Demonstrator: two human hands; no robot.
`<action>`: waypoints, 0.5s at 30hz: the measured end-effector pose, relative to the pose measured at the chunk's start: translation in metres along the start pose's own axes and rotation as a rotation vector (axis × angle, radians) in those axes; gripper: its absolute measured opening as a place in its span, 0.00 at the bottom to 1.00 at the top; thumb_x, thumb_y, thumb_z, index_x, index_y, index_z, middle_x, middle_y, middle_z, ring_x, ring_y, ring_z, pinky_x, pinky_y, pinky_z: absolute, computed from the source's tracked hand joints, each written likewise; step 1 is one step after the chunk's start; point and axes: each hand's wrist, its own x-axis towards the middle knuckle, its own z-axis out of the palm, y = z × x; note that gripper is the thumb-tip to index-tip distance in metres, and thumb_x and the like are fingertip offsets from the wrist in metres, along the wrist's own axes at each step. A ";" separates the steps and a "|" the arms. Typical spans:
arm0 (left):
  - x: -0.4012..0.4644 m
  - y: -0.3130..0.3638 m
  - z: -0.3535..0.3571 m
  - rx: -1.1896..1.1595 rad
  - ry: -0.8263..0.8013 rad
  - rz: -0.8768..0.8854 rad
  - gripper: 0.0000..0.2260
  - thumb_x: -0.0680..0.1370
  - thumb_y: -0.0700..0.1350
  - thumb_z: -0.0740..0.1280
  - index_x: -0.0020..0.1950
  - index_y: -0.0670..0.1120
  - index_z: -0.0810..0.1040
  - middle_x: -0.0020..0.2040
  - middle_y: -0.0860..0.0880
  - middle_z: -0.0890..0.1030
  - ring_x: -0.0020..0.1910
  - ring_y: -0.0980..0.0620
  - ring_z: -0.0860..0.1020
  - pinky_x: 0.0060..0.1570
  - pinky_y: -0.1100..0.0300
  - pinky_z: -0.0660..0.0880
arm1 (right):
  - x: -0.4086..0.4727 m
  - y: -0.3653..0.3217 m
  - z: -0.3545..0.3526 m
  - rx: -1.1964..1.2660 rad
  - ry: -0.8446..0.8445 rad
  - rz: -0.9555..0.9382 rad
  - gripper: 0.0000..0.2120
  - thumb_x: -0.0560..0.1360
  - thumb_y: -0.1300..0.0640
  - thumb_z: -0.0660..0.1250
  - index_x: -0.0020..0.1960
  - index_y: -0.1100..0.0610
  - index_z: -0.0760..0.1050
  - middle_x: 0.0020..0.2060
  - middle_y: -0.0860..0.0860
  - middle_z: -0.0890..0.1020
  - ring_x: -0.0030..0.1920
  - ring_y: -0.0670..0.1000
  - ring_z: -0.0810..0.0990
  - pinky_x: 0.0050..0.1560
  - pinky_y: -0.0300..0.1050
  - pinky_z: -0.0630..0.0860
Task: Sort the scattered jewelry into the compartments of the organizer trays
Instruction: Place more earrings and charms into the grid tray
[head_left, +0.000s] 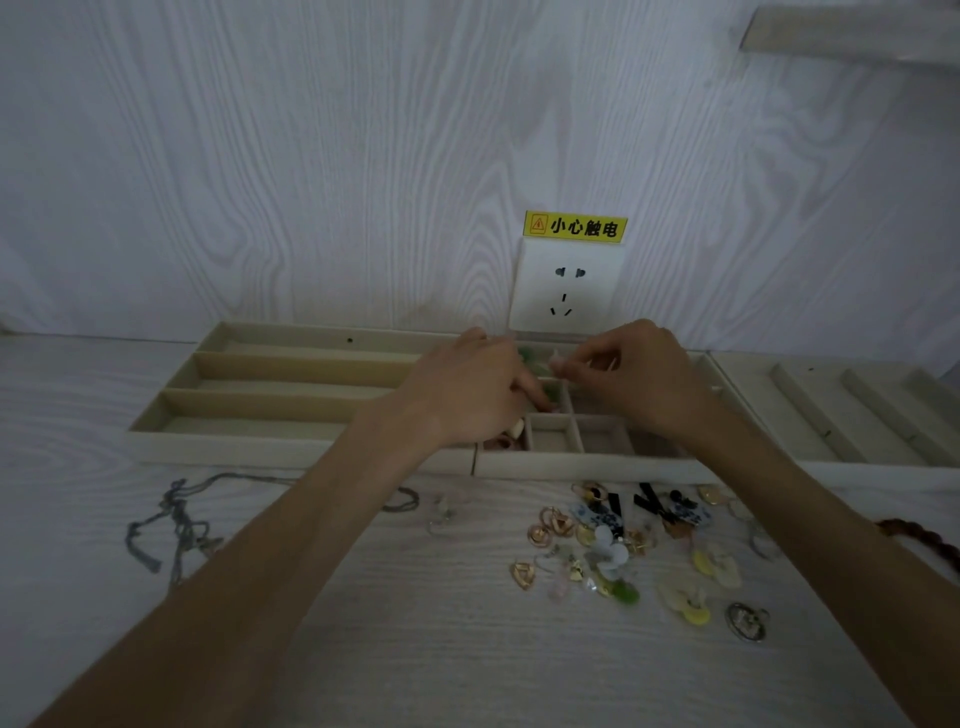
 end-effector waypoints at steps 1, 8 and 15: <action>0.000 0.000 -0.001 -0.008 0.007 -0.004 0.18 0.79 0.42 0.57 0.57 0.61 0.80 0.46 0.53 0.70 0.49 0.52 0.64 0.54 0.53 0.69 | -0.001 0.000 -0.005 0.031 0.007 0.021 0.07 0.73 0.48 0.69 0.42 0.50 0.83 0.29 0.42 0.77 0.30 0.38 0.73 0.32 0.33 0.67; 0.000 -0.002 -0.001 -0.015 0.085 -0.021 0.18 0.79 0.41 0.57 0.59 0.60 0.78 0.47 0.52 0.69 0.51 0.53 0.65 0.50 0.56 0.67 | -0.016 -0.001 -0.028 -0.118 -0.131 -0.109 0.13 0.73 0.61 0.67 0.44 0.42 0.80 0.35 0.41 0.77 0.31 0.40 0.73 0.36 0.38 0.69; -0.006 0.008 -0.007 -0.076 0.262 0.024 0.13 0.79 0.44 0.60 0.60 0.55 0.78 0.50 0.54 0.76 0.50 0.54 0.72 0.44 0.60 0.68 | -0.050 0.001 -0.060 0.000 -0.259 -0.146 0.08 0.72 0.58 0.68 0.45 0.46 0.81 0.37 0.47 0.81 0.36 0.44 0.77 0.37 0.32 0.71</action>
